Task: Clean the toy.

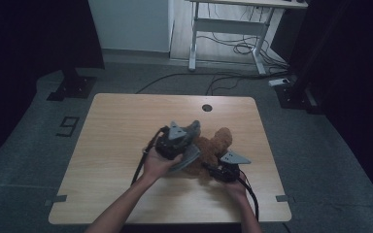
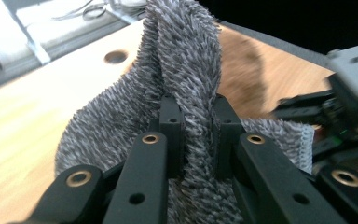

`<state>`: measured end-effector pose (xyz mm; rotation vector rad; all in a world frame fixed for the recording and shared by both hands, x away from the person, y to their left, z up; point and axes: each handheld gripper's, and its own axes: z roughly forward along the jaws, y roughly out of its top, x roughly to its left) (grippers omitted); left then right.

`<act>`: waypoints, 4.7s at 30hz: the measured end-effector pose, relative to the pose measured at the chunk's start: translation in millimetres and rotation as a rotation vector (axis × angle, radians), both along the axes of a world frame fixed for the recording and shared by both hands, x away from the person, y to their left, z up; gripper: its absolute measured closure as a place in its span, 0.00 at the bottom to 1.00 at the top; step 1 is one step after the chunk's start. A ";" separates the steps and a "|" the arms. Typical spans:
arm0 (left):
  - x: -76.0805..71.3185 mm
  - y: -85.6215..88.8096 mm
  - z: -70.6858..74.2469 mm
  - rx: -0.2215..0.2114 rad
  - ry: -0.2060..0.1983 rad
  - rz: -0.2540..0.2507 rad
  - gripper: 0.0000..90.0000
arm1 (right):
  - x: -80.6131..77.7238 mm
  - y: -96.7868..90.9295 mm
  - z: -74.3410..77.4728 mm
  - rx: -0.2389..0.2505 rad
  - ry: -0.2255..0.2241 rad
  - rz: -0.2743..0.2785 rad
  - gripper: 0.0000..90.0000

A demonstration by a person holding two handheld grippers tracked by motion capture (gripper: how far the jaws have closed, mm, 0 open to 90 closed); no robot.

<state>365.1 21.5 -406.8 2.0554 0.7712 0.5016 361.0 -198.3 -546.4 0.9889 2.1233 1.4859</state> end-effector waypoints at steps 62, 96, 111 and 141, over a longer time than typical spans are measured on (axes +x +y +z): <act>64.1 46.1 -38.7 0.046 0.139 0.193 0.86 | 17.2 11.8 -1.3 -0.025 -0.034 -0.044 0.62; -35.8 70.5 -79.8 -0.012 0.125 -0.027 0.87 | -17.6 -13.0 61.4 -0.046 0.023 0.065 0.25; -19.7 65.0 -86.3 0.006 0.139 0.000 0.88 | -19.0 -3.8 27.2 -0.010 0.081 0.091 0.55; 14.8 -19.3 -48.9 -0.010 0.135 -0.065 0.87 | -0.8 -21.8 20.1 0.106 0.037 -0.051 0.57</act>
